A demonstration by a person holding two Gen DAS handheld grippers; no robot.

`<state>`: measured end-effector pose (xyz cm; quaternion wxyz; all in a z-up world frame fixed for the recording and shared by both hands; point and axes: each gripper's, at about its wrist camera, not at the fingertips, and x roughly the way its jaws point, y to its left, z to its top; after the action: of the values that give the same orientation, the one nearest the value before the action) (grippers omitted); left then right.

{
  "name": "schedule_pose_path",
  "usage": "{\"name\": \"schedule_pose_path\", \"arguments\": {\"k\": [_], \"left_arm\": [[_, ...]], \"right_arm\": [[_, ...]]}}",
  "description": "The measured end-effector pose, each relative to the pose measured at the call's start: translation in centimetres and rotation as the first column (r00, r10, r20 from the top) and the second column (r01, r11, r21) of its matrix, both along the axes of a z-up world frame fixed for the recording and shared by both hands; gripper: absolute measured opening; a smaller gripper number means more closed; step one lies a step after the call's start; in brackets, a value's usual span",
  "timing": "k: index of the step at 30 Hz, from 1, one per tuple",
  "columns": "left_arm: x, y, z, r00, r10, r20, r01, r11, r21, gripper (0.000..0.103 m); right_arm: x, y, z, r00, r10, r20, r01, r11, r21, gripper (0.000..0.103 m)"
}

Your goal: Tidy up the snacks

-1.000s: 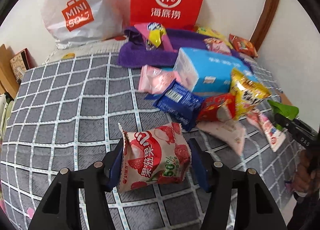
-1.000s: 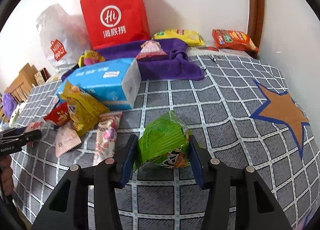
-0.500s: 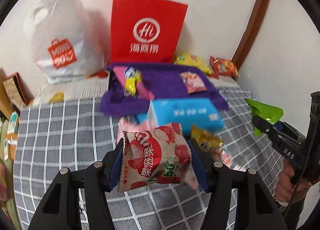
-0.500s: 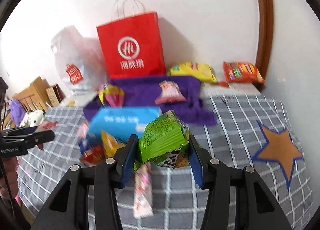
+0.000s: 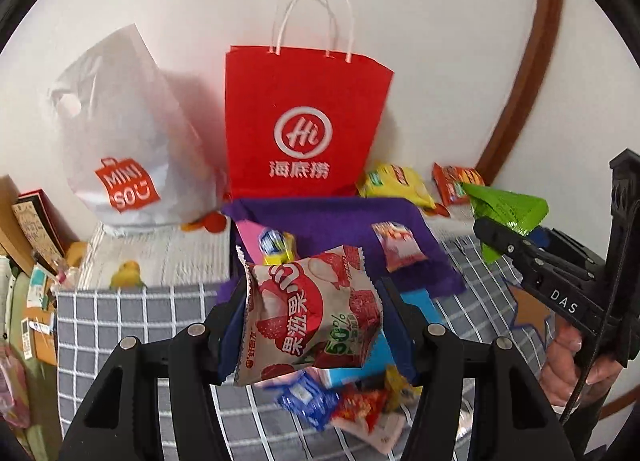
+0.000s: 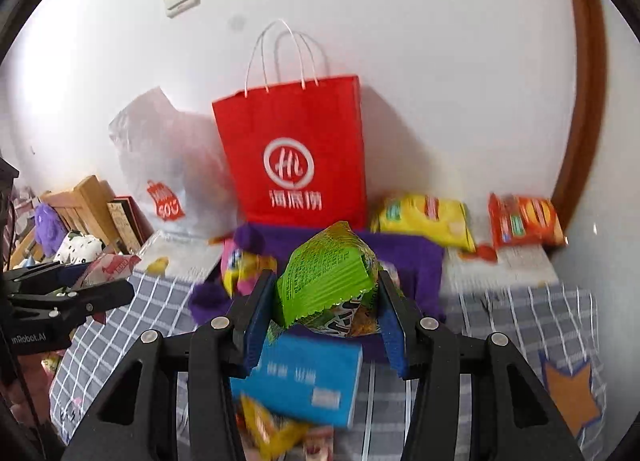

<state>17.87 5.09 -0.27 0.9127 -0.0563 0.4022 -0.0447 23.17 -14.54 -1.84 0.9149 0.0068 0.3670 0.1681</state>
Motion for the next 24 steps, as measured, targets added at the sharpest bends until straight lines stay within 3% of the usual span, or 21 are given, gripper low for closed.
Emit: {"name": "schedule_pose_path", "arguments": {"k": [11,24], "left_arm": [[7.8,-1.2,-0.2,0.999,-0.034,-0.006,0.034,0.999,0.008,0.058],[13.7,0.5,-8.0,0.993,-0.027,-0.118,0.024,0.999,-0.028,0.058]], "right_arm": [[7.4,0.5,-0.4,1.0,-0.01,0.018,0.009,1.0,0.017,0.049],[11.8,-0.7,-6.9,0.995,-0.012,-0.099,0.002,0.994,-0.105,0.049]]}}
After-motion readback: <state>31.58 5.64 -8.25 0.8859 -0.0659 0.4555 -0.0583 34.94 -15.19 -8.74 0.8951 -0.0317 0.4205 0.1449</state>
